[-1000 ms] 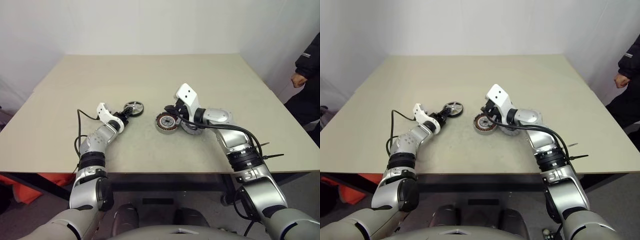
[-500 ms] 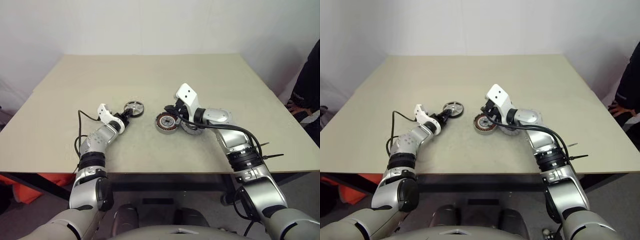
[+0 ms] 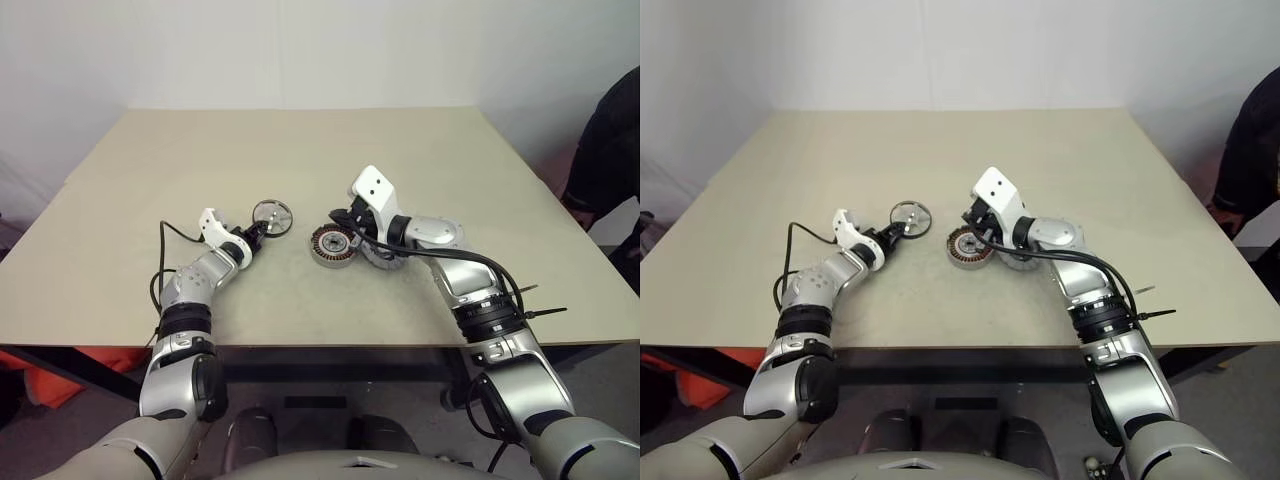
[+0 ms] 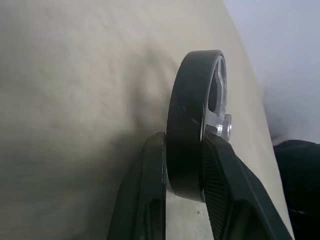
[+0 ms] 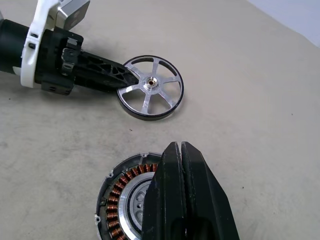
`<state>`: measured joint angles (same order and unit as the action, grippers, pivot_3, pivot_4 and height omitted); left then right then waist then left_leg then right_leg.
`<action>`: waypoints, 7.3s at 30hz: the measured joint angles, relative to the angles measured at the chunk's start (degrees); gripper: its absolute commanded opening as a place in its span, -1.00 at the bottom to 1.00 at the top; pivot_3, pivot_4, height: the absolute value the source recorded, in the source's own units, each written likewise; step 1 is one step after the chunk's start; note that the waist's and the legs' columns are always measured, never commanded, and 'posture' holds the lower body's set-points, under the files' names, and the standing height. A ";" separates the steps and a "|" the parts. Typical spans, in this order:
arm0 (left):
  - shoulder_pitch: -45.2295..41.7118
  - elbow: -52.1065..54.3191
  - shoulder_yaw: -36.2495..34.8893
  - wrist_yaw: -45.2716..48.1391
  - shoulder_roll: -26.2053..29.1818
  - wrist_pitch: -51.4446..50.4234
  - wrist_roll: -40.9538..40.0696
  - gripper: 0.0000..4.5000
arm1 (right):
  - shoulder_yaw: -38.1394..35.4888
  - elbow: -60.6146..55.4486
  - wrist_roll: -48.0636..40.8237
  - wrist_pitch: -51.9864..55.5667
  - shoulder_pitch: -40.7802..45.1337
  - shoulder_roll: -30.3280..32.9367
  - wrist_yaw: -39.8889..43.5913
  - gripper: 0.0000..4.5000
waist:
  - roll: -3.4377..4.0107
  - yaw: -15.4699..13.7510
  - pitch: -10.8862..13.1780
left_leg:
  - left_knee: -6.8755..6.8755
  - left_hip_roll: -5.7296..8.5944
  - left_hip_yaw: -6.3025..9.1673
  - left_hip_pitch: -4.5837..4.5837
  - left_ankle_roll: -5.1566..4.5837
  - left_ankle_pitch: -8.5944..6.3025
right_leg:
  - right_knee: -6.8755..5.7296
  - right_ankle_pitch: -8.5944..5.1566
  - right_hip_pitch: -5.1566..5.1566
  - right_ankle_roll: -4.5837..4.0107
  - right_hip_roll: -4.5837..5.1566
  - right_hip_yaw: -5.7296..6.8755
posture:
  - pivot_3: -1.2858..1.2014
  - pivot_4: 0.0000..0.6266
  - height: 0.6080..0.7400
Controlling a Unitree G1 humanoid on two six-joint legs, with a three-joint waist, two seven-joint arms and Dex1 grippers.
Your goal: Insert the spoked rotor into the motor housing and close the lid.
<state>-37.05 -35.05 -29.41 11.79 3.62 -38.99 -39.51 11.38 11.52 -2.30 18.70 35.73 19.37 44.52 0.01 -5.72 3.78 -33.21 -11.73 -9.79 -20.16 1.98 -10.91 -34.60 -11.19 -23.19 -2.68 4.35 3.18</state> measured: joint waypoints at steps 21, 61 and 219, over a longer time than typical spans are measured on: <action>0.40 11.60 -7.20 -11.39 -8.78 -17.31 -21.46 -0.81 | -0.74 -3.77 2.72 0.48 -4.44 12.41 0.25 -1.00 | -0.29 -0.13 0.18 | -0.02 0.03 -0.01 -0.12 -0.11 -0.06 | 0.07 0.00 -0.03 -0.01 0.00 0.00 | 0.03 -1.00 1.00; 1.57 9.01 -2.42 -19.61 -10.40 -25.79 -24.74 -0.81 | -1.08 -21.17 -0.15 5.50 -16.53 17.95 5.27 -1.00 | -0.33 -0.18 0.21 | -0.10 0.03 0.00 -0.01 -0.14 -0.07 | 0.10 -0.28 0.10 0.55 -0.01 0.02 | 0.03 -1.00 1.00; 17.28 27.49 42.54 23.00 13.51 23.62 34.30 0.03 | -44.71 -2.83 -38.03 50.21 -8.88 -14.74 -31.19 0.48 | 0.25 0.12 -0.15 | 0.17 -0.01 0.03 0.36 0.85 0.51 | -0.12 -0.28 0.09 0.54 -0.01 -0.03 | 0.03 -1.00 1.00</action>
<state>-19.77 -7.55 13.13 34.79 17.12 -15.37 -5.21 -33.33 8.69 -40.33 68.91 26.85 4.64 13.32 0.27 -5.61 3.63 -33.04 -11.74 -9.75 -19.80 2.83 -10.39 -34.72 -11.47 -23.09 -2.14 4.34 3.15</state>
